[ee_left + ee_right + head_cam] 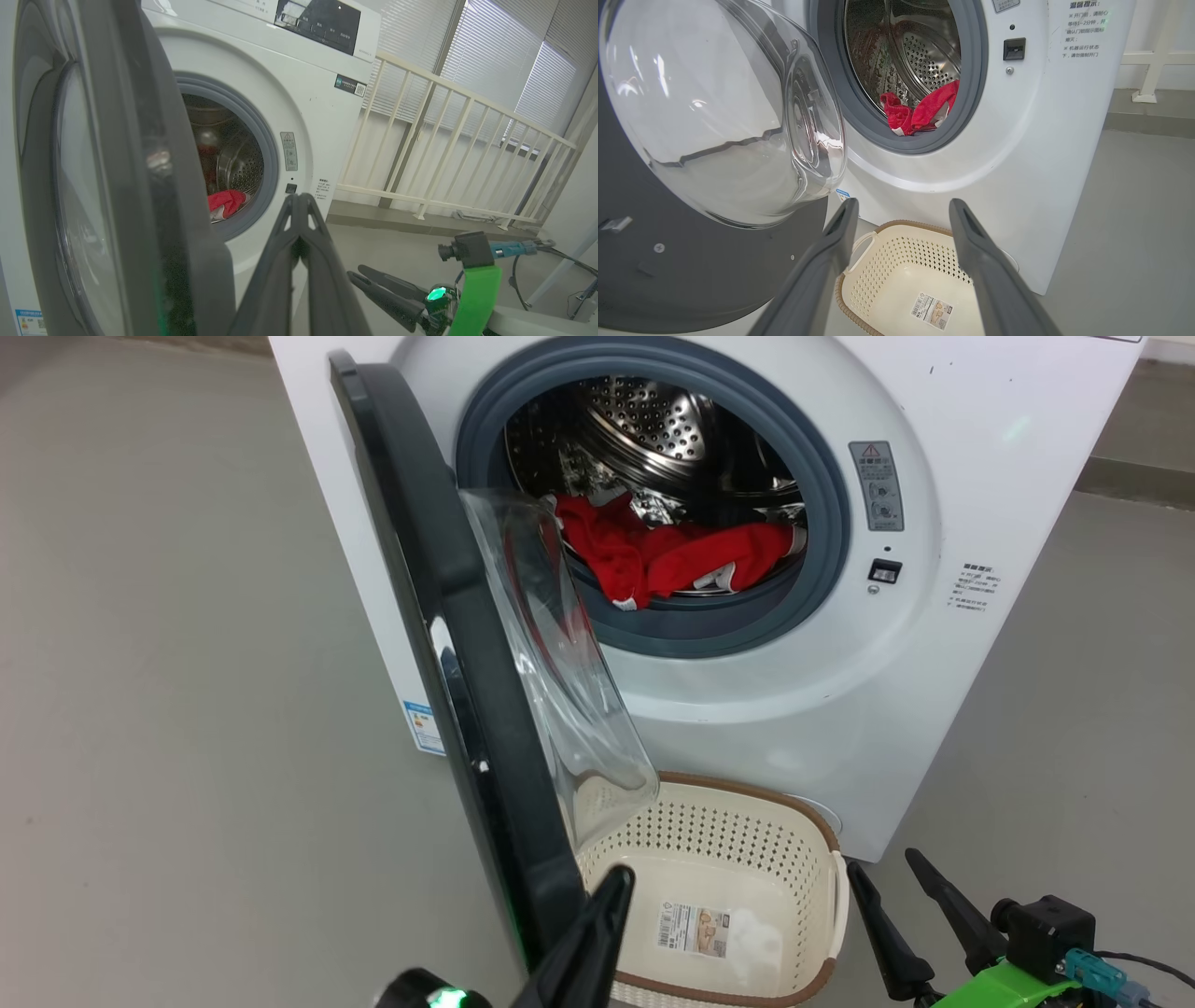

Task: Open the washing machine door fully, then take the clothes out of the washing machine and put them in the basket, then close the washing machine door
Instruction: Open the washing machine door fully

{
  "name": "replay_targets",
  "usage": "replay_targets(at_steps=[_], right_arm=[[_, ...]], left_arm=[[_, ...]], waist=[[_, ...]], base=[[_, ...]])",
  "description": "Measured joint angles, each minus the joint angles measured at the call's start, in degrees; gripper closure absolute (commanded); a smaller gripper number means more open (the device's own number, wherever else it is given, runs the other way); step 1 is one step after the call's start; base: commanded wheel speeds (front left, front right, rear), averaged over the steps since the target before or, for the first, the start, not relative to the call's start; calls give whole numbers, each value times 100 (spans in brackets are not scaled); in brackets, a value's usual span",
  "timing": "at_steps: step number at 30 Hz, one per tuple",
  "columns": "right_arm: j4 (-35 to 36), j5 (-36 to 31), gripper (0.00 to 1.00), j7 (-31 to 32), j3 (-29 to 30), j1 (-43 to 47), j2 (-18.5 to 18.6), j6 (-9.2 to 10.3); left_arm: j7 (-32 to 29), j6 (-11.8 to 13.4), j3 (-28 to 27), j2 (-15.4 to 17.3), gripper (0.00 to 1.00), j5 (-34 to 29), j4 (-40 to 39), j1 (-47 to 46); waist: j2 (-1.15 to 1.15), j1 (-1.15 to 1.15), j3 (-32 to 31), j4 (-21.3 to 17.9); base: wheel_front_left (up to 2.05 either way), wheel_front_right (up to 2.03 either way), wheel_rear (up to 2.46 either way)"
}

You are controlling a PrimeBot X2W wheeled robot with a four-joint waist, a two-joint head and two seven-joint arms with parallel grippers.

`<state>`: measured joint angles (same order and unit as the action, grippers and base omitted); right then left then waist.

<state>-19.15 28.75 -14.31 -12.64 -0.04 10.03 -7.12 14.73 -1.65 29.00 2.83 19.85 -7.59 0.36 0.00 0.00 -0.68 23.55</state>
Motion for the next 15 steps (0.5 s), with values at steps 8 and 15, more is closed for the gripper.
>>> replay_targets(at_steps=[8,15], right_arm=[[12,8,0,0,-42,-26,-1,0],[40,8,0,0,-53,-27,-2,0]], left_arm=[[-1,-98,68,1,100,328,957,0],[-2,-64,-2,-7,100,543,1315,-2]], waist=[[0,0,41,-17],[0,0,65,-25]], base=[[0,0,0],[0,0,0]])
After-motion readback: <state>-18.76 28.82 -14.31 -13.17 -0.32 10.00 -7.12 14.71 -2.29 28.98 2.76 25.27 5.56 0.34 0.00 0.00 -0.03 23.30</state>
